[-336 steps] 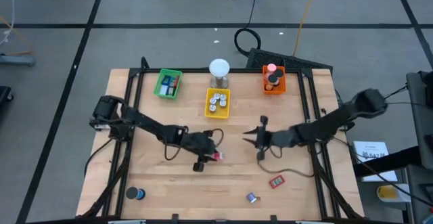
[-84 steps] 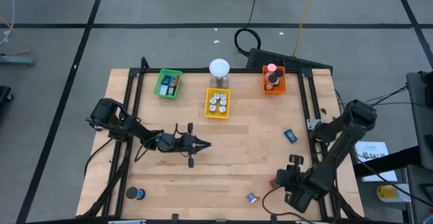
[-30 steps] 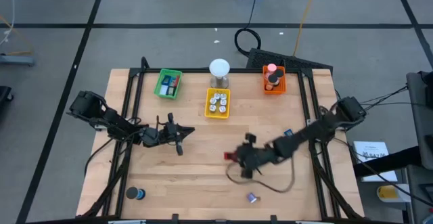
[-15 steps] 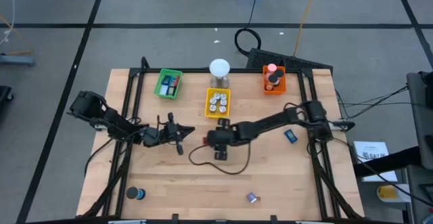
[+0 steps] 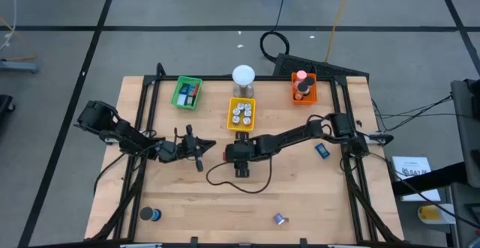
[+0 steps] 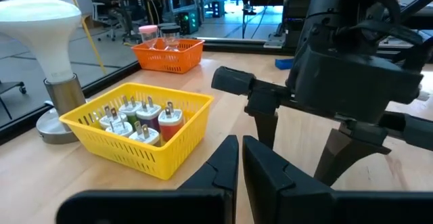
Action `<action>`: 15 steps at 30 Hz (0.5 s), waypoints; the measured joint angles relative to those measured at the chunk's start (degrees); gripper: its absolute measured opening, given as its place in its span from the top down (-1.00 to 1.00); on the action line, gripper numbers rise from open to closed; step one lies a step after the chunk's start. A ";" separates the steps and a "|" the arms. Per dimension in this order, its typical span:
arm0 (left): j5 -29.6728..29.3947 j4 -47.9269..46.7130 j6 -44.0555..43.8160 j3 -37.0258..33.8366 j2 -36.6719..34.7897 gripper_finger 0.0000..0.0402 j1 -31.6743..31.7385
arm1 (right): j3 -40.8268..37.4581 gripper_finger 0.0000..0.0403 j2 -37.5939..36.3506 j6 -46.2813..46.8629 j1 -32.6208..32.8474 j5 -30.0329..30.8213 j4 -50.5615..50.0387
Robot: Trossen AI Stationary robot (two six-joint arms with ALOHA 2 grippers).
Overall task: Pick & Place Office items
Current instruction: Put the red digital clock into the green bin
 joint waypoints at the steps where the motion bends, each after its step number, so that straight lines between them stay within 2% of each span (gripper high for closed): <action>1: 0.00 -0.12 -0.01 0.02 0.00 0.87 0.00 | 0.00 -0.05 -0.02 -0.13 0.12 0.30 0.06; 8: 0.04 -2.83 -3.14 0.04 0.00 0.87 0.00 | 0.00 -0.17 -1.74 -1.12 1.65 6.94 -1.26; 11: 0.44 -3.22 -6.02 0.06 0.00 0.87 0.00 | -0.21 -0.05 -4.10 -1.35 3.71 11.67 -2.54; 15: 4.83 -3.97 -7.27 0.60 0.00 0.87 -0.13 | -5.90 0.25 -8.84 -2.05 6.51 16.64 1.11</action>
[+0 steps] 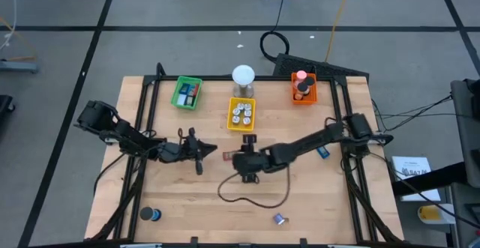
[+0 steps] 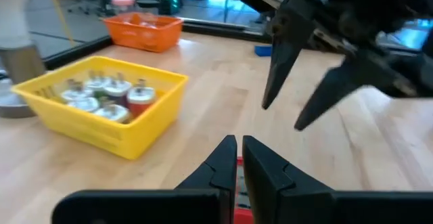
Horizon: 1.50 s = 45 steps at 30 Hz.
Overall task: Pick & Place Office items
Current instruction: Put the red digital clock into the green bin
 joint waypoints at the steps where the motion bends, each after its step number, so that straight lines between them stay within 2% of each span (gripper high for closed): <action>1: 0.30 -0.96 0.05 0.57 0.00 0.87 -0.12 | -2.34 0.34 -1.46 -0.08 0.39 -0.16 2.49; 5: 0.44 -8.76 0.14 5.08 0.00 0.87 -0.39 | -13.10 0.68 -8.11 0.72 1.00 -0.78 12.07; 9: 0.44 -25.96 -2.69 13.00 0.00 0.87 -0.39 | -23.95 0.95 -16.07 1.30 0.36 -5.93 22.34; 13: 1.60 -43.66 -7.17 20.69 0.00 0.79 -0.21 | -33.53 0.93 -23.63 2.99 -0.13 -7.79 30.78; 17: 6.67 -50.82 -10.02 24.64 0.00 0.57 0.69 | -40.80 0.91 -30.08 2.88 -0.03 -7.83 36.07; 20: 8.74 -53.87 -10.87 26.13 0.20 0.36 1.61 | -43.93 0.94 -34.54 2.93 -0.04 -7.79 36.76; 27: 8.86 -55.54 -11.65 26.72 1.46 -0.13 3.51 | -46.14 0.99 -41.29 1.23 -0.05 -7.77 37.80; 33: 10.95 -54.93 -11.77 26.72 5.81 -0.42 4.78 | -46.07 1.00 -44.43 -2.87 -0.69 -7.82 41.51; 39: 11.50 -53.71 -8.43 26.72 8.60 -0.48 5.79 | -46.07 1.00 -45.61 -3.70 -0.79 -7.81 42.01; 45: 13.98 -53.68 -6.69 26.72 9.16 -0.30 7.15 | -46.07 0.99 -45.61 -3.71 -0.77 -7.82 41.75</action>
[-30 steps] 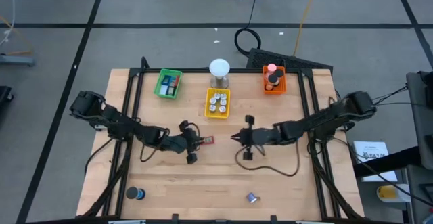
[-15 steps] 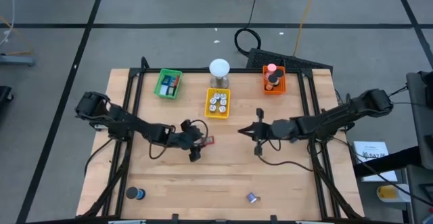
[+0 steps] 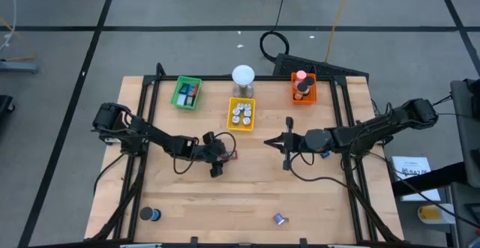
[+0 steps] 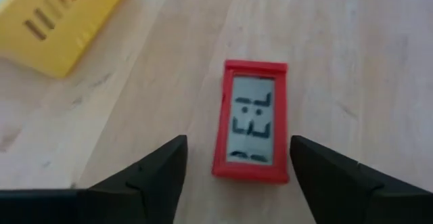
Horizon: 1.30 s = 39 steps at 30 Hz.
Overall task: Pick & Place Office items
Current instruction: Put the red digital clock into the green bin
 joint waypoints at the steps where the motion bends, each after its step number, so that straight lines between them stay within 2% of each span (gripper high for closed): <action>1: 0.80 0.18 0.28 0.00 0.00 -0.26 0.19 | 0.00 0.99 0.00 0.00 0.00 0.00 0.00; 7: 1.12 0.16 2.73 0.00 0.00 -0.07 0.22 | 0.00 0.99 0.00 -0.01 0.00 0.00 -0.07; 24: 2.56 0.14 3.55 0.00 0.00 -0.05 0.22 | 0.00 0.99 0.00 -0.02 0.07 -0.02 -0.07; 31: 2.35 -1.57 2.08 0.00 -0.08 0.22 0.52 | 0.00 0.99 0.00 0.00 0.07 -0.04 -0.09; 36: 2.31 -1.98 2.03 -0.04 -0.88 0.23 1.55 | 0.00 0.99 0.00 0.00 0.07 -0.04 -0.11; 39: 2.27 -4.25 1.28 -0.07 -3.80 0.23 2.37 | 0.00 0.99 0.00 0.00 0.07 -0.04 -0.20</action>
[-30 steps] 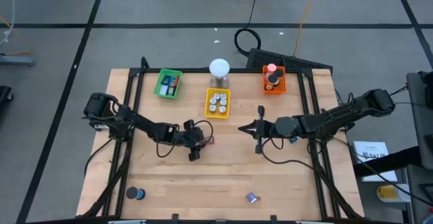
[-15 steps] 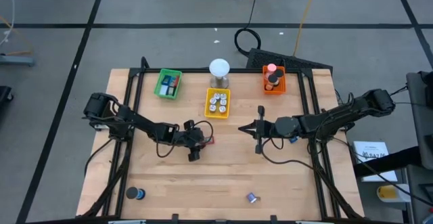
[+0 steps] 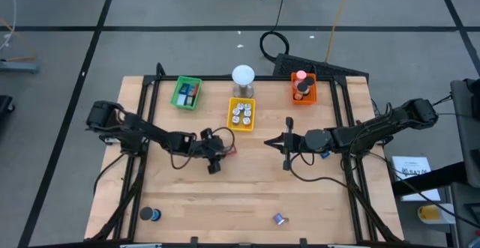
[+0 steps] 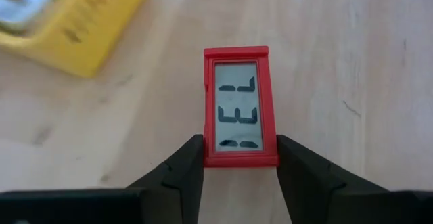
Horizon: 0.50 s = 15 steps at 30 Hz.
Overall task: Pick & Place Office items
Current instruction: Put the red digital clock into the green bin
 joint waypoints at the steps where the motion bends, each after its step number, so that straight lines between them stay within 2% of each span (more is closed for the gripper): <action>1: -0.10 -1.51 -0.39 0.00 -1.58 0.23 0.22 | 0.00 1.00 0.00 0.00 0.00 0.00 -0.06; 5: -5.45 -11.94 -3.03 0.00 -9.84 0.23 0.36 | 0.00 0.99 0.00 0.00 0.00 0.00 -0.62; 15: -19.86 -36.08 -18.63 0.01 -32.74 0.23 1.95 | 0.00 0.99 0.00 0.39 0.00 -0.02 -0.78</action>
